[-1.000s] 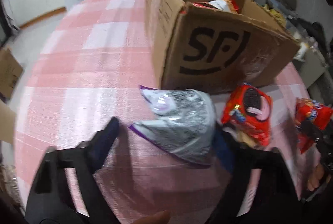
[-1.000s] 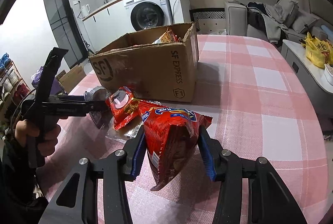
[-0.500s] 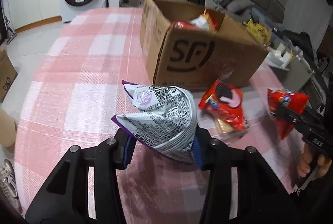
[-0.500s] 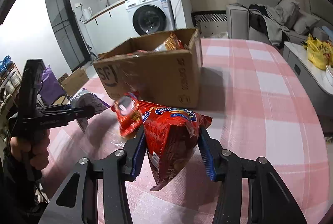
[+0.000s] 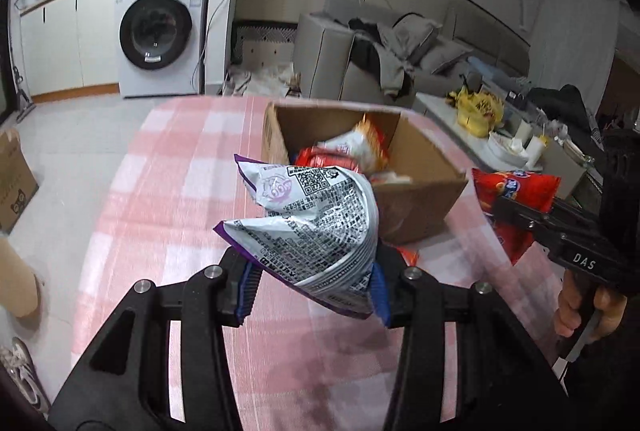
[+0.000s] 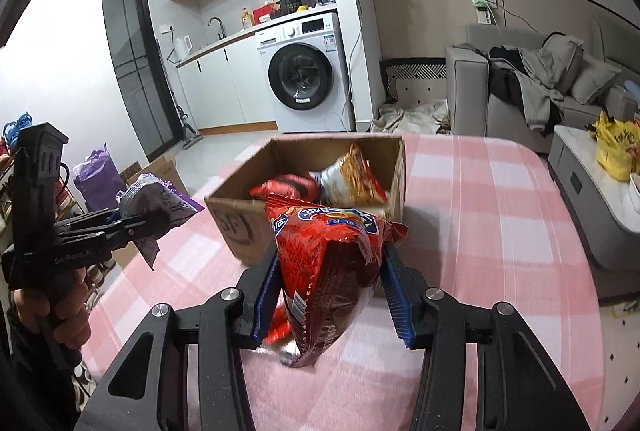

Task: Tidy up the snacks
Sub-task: 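Carry both held packets into the cardboard box and open both grippers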

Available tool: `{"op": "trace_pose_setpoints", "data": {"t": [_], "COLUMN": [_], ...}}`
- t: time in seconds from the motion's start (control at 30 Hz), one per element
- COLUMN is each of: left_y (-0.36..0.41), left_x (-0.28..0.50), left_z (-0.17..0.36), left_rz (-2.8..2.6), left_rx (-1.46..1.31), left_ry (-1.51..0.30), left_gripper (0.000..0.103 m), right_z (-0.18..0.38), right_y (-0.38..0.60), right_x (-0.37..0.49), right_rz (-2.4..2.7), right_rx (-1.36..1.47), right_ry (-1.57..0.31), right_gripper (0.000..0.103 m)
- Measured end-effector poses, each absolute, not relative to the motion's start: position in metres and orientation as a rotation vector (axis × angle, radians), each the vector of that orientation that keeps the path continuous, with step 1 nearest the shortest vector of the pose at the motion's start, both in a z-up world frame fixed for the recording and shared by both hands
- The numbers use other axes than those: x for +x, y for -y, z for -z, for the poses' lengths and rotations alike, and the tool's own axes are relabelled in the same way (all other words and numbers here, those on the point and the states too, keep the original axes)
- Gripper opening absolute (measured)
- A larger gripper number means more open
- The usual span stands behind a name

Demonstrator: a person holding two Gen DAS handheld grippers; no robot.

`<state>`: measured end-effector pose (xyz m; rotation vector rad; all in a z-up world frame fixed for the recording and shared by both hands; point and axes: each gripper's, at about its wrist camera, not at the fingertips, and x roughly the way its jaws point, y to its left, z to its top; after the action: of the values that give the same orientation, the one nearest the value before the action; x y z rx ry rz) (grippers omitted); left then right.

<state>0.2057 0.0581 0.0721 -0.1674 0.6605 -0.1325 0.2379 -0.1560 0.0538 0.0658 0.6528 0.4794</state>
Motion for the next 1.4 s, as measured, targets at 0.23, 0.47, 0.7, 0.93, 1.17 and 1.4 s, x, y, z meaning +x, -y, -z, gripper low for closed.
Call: {"op": "trace_pose_setpoints", "data": {"t": [0.23,0.47,0.7,0.93,1.17,1.4], "left_y": [-0.052,-0.040,-0.030,-0.016,-0.009,-0.006], "left_x": [0.233,0.279,0.326,0.360,0.383,0.399], "left_z": [-0.093,-0.091,-0.074,-0.058,-0.046,-0.037], "left_rz": [0.140,0.149,0.147,0.145,0.144,0.134], "left_rx": [-0.157,-0.142,-0.123,-0.094,-0.083,-0.075], "left_ry": [-0.629,-0.635,-0.666,-0.681,-0.698,-0.717], "left_gripper": [0.043,0.043,0.043,0.043,0.043,0.043], "right_z": [-0.071,-0.070,-0.058,-0.051,-0.037,-0.032], "right_y": [0.149,0.137,0.128,0.120,0.114,0.110], "right_x": [0.265,0.300,0.332,0.353,0.374,0.382], "right_rz": [-0.490,-0.495,-0.499,-0.507,-0.507,-0.501], "right_rx": [0.070,0.078,0.095,0.094,0.091,0.060], "right_ry": [-0.629,-0.633,-0.641,-0.643,-0.665,-0.676], "right_gripper": [0.048,0.048,0.048,0.048,0.048,0.053]}}
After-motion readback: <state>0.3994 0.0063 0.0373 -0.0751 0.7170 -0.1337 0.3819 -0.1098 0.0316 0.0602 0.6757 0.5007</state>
